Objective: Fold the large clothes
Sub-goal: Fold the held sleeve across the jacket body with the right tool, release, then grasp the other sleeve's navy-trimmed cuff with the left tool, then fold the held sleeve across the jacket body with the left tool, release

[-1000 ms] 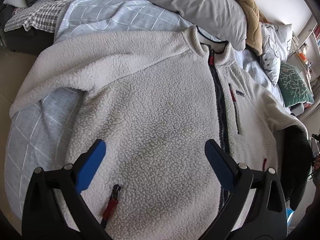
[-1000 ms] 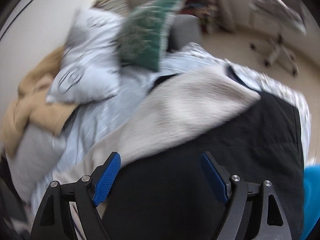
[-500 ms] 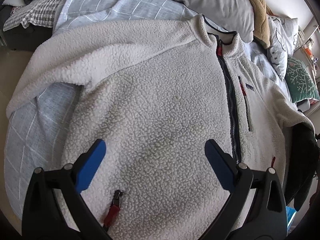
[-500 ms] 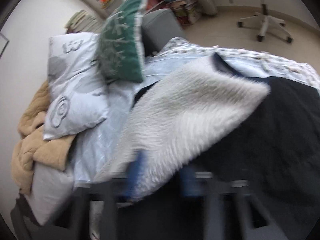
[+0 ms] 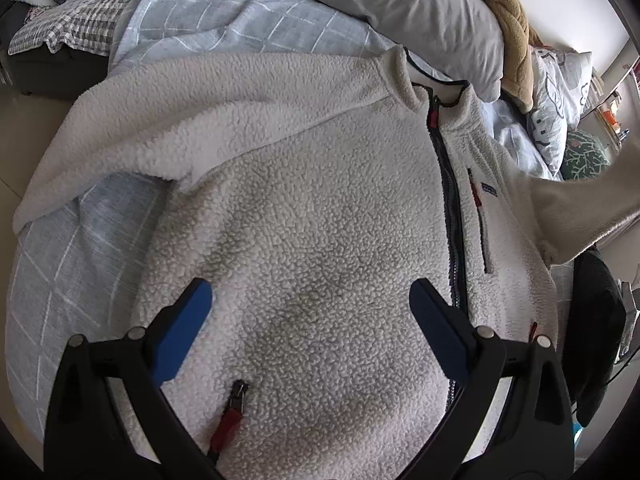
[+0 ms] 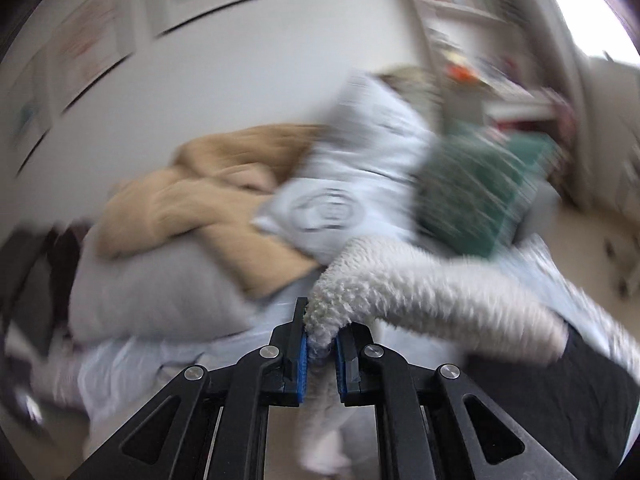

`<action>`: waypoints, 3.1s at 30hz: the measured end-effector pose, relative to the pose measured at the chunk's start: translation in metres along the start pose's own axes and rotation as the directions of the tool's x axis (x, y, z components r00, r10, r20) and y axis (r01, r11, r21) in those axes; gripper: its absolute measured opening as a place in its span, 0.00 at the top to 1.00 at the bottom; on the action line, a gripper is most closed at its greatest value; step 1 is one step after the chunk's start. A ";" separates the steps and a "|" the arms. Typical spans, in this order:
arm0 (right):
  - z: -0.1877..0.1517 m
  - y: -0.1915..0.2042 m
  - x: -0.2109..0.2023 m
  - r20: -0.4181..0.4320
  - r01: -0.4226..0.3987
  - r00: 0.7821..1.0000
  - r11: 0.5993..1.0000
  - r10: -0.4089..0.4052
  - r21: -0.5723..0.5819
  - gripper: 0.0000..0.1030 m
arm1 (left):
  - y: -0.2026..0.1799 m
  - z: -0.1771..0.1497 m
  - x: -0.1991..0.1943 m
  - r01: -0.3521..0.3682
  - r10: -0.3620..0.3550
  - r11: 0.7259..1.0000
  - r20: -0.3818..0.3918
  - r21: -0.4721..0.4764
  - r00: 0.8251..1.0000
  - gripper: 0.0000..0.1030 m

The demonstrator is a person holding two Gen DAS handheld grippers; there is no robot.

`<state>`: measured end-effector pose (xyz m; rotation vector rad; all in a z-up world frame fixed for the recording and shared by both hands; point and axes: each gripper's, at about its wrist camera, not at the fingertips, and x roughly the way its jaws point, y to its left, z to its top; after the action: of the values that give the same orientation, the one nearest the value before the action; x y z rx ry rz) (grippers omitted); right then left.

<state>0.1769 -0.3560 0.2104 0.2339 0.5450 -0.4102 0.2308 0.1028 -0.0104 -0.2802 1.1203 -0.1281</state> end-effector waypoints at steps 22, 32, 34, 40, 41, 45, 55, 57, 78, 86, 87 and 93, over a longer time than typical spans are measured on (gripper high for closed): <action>-0.302 0.285 0.103 -0.601 -0.439 0.794 0.772 0.093 -0.460 0.39 | 0.023 0.009 -0.010 0.032 -0.029 0.997 0.040 -0.064 0.999 0.04; -0.251 0.147 0.069 -0.482 -0.318 0.856 0.926 0.187 -0.204 0.26 | 0.005 0.023 0.023 0.060 -0.061 0.998 0.081 0.011 0.995 0.04; -0.244 0.123 0.077 -0.477 -0.262 0.869 0.941 0.132 -0.216 0.26 | 0.007 0.031 0.037 0.017 -0.018 1.000 0.086 0.011 0.996 0.08; -0.197 0.066 0.137 -0.428 -0.054 0.903 0.979 -0.035 -0.194 0.26 | 0.020 0.043 0.078 0.011 -0.008 0.999 0.066 -0.053 0.998 0.42; -0.190 0.057 0.149 -0.425 -0.027 0.903 0.982 -0.055 -0.185 0.26 | 0.019 0.043 0.080 0.023 -0.018 0.998 0.075 -0.057 0.997 0.47; -0.173 0.031 0.205 -0.421 0.080 0.898 0.988 -0.130 -0.133 0.27 | 0.002 0.040 0.083 0.030 -0.028 0.999 0.121 -0.019 0.992 0.84; -0.177 0.007 0.216 -0.203 0.120 0.972 0.993 -0.116 0.005 0.87 | -0.017 0.043 0.080 -0.011 -0.005 0.997 0.222 0.071 0.975 0.86; -0.189 0.014 0.228 -0.233 0.157 0.957 0.984 -0.173 -0.085 0.86 | -0.017 0.039 0.099 -0.064 0.048 0.994 0.176 0.086 0.983 0.83; -0.151 0.009 0.283 -0.397 -0.035 0.916 0.998 0.050 0.046 0.85 | -0.015 0.044 0.075 -0.064 0.068 0.998 0.318 -0.023 0.946 0.87; -0.161 0.013 0.275 -0.262 0.152 0.952 0.988 -0.157 -0.038 0.82 | -0.008 0.047 0.095 -0.064 0.069 0.998 0.243 -0.027 0.967 0.85; -0.162 0.013 0.276 -0.278 0.149 0.949 0.988 -0.151 -0.030 0.78 | -0.009 0.048 0.093 -0.063 0.067 0.998 0.244 -0.026 0.967 0.84; -0.147 0.014 0.215 -0.186 0.107 0.976 0.993 -0.115 -0.052 0.38 | -0.014 0.050 0.060 -0.191 0.189 0.981 0.373 -0.032 0.908 0.41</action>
<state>0.2834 -0.3637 -0.0279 0.2042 0.7545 -0.4878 0.3026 0.0830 -0.0384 -0.1792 0.7594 0.0945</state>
